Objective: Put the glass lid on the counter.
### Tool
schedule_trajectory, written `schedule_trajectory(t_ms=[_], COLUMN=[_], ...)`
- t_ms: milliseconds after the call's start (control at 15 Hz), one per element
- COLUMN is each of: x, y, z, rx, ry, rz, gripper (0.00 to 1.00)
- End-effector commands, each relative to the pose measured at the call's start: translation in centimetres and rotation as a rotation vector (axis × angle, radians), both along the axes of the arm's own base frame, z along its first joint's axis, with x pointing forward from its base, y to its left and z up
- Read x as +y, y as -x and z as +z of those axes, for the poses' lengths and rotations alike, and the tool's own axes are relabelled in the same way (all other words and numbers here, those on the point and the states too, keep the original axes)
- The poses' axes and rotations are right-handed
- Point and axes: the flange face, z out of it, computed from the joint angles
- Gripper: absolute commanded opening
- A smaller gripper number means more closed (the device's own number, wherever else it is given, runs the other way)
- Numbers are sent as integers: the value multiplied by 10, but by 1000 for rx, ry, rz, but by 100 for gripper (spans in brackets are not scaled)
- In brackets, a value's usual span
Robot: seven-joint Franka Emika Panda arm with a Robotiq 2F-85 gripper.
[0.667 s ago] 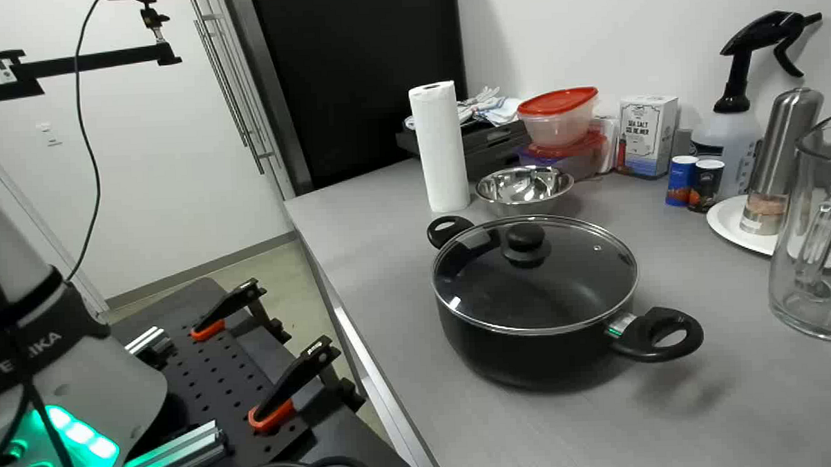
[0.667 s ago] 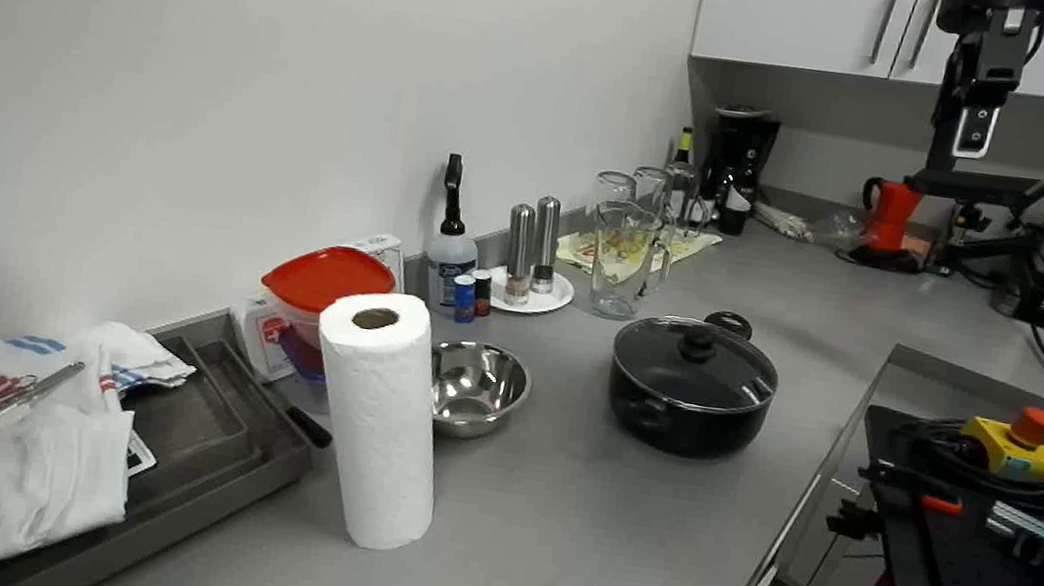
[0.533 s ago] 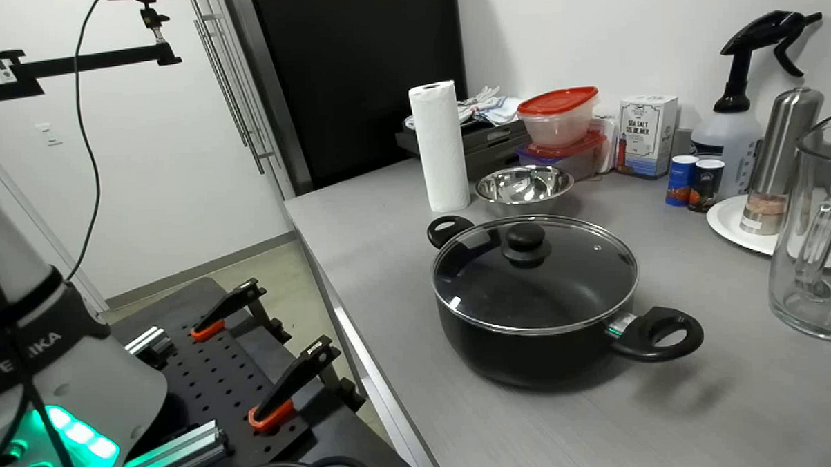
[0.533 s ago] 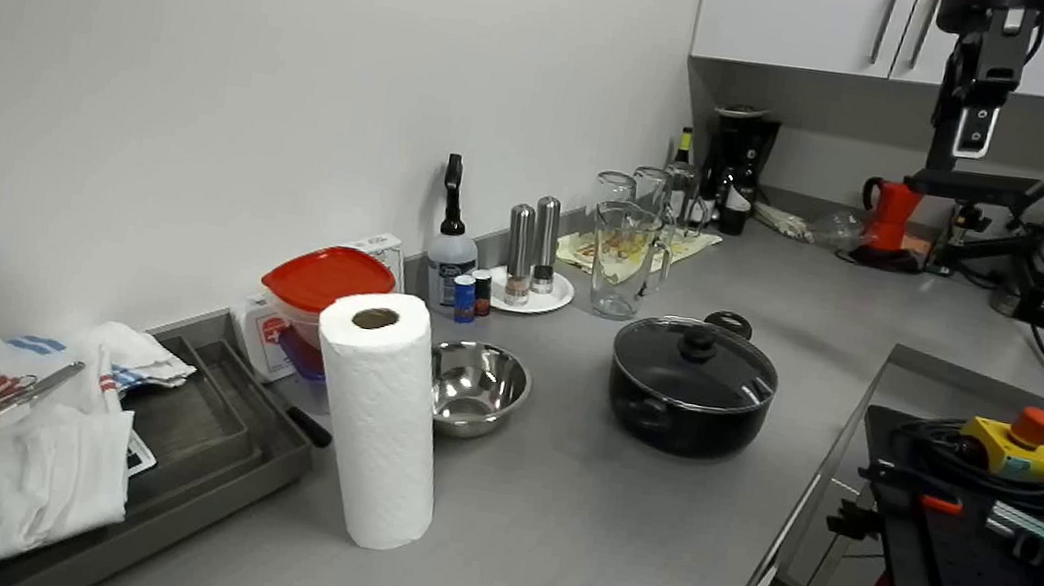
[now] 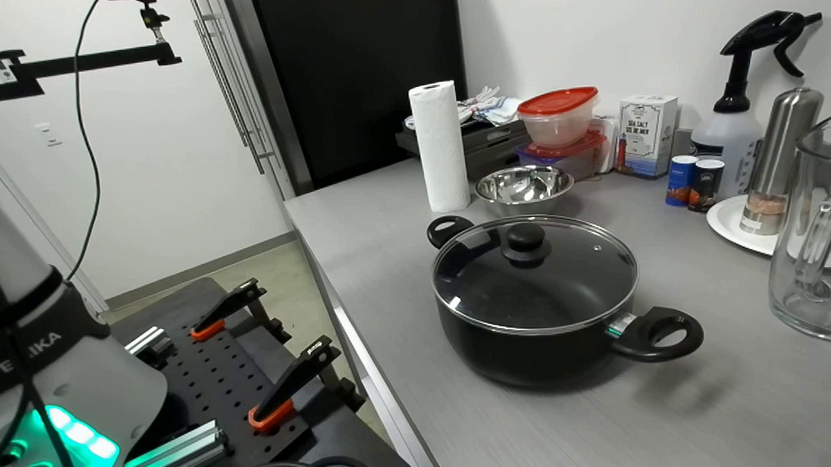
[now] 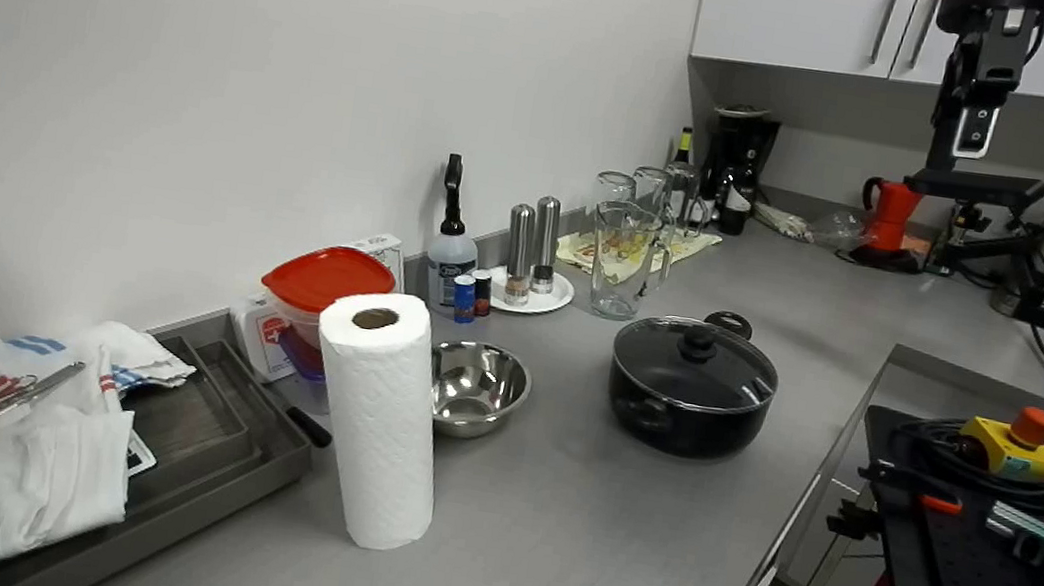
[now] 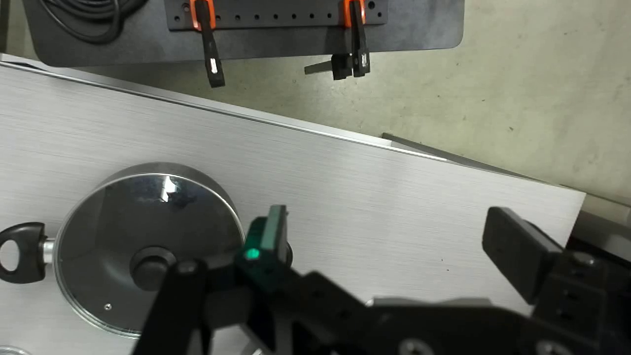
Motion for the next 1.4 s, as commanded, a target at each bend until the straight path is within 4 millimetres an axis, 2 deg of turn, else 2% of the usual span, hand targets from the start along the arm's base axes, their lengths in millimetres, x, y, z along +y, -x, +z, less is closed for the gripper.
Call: schedule_trajectory(t_ms=[0, 467, 667, 933, 1333], x=[0, 0, -6, -18, -42], y=[0, 0, -9, -30, -68], z=[0, 0, -4, -23, -63], rx=[1, 1, 6, 21, -18], ry=[0, 0, -11, -8, 29], rz=[0, 0, 11, 16, -12], gripper=[100, 100, 100, 100, 100])
